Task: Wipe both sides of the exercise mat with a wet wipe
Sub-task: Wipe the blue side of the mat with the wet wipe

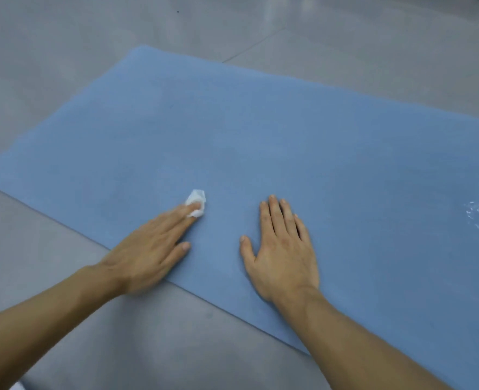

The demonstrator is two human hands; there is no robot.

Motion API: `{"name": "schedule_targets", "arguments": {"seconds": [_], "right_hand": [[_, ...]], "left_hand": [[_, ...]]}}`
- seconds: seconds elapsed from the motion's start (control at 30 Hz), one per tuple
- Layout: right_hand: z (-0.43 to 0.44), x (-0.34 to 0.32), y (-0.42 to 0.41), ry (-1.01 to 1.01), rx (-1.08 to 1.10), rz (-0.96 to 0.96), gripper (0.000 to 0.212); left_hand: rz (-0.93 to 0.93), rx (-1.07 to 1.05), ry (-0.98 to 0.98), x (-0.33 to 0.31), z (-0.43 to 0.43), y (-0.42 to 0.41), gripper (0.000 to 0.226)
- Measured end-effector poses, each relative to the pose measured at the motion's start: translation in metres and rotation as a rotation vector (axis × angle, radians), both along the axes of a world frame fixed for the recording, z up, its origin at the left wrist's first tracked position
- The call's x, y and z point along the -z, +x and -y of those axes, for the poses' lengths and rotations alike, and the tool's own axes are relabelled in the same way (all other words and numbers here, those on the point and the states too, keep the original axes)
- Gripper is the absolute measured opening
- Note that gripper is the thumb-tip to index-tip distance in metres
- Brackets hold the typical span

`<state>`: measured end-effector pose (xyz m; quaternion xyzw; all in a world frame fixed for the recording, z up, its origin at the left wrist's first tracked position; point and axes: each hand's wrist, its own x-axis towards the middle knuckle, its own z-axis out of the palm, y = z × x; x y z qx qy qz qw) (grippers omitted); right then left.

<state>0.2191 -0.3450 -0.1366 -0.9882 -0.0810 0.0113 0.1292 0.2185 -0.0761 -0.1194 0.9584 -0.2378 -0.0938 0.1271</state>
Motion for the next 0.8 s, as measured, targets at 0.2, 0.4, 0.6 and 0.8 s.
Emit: {"name": "schedule_targets", "arguments": {"seconds": [0.2,0.4,0.6,0.8], "right_hand": [[0.000,-0.001,0.000,0.021,-0.008,-0.020,0.079],[0.000,0.000,0.001,0.012,0.000,-0.019,0.079],[0.000,0.001,0.001,0.010,-0.001,-0.014,0.079],[-0.001,0.000,0.000,0.001,0.006,0.001,0.079]], "left_hand": [[0.036,-0.277,0.010,0.010,-0.027,0.080,0.076],[-0.022,-0.295,-0.017,0.011,0.042,0.126,0.064],[0.008,0.072,-0.085,0.005,0.070,0.039,0.072],[-0.014,0.002,-0.072,-0.005,-0.005,-0.004,0.064]]}}
